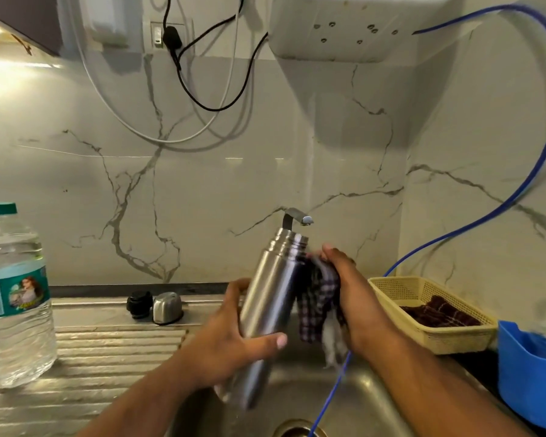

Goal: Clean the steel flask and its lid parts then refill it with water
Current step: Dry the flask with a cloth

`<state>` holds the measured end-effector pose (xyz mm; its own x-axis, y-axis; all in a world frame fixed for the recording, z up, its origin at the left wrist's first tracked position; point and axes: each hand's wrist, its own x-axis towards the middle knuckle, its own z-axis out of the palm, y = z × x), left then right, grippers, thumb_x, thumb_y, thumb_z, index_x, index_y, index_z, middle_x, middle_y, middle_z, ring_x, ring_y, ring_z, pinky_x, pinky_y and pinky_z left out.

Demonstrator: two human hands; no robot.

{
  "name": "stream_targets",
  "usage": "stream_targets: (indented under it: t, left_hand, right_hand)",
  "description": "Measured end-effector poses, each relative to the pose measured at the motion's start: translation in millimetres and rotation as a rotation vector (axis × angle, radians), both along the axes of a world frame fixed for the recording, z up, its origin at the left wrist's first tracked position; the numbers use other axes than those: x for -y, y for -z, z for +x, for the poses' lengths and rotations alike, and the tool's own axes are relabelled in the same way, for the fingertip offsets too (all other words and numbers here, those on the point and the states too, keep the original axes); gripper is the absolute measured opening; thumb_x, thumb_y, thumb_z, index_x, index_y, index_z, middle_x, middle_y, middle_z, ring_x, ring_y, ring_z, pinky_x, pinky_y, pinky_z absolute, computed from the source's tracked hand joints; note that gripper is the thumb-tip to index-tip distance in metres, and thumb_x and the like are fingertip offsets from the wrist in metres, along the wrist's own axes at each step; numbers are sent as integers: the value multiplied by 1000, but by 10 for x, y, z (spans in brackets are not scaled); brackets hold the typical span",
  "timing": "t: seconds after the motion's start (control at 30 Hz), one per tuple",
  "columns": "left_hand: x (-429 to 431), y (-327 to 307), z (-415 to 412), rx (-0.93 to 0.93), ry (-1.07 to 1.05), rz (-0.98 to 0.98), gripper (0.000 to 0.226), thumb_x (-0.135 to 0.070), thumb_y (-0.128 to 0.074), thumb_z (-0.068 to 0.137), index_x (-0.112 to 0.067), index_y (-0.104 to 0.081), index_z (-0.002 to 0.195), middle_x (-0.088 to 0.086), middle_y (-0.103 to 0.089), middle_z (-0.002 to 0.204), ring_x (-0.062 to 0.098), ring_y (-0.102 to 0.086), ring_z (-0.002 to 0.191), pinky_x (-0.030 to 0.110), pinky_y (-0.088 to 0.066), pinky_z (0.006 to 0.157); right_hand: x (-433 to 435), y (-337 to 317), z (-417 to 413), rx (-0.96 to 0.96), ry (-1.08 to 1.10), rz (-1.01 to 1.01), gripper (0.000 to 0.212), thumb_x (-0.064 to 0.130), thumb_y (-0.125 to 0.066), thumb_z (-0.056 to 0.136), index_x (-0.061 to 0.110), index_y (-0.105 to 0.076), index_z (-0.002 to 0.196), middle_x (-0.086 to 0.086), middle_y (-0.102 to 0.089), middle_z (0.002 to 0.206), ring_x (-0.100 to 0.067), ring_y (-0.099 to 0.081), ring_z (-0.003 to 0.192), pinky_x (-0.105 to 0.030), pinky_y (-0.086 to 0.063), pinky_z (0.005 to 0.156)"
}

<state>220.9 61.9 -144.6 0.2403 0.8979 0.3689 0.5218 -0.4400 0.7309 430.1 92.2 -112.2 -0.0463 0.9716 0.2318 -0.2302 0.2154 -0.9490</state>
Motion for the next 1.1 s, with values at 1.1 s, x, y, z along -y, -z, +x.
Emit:
stream_targets:
  t: [1.1]
  left_hand:
    - [-48,-64,80,1291,-171,-623,56,-54,-58,95,-11,-59,132,24,-75,105,39,-76,89,42,-59,69]
  right_hand:
    - [497,246,-624,1041,222,895,76,79,-7,93,42,-23,158,16,-19,149,1,-20,136,-28,-44,101]
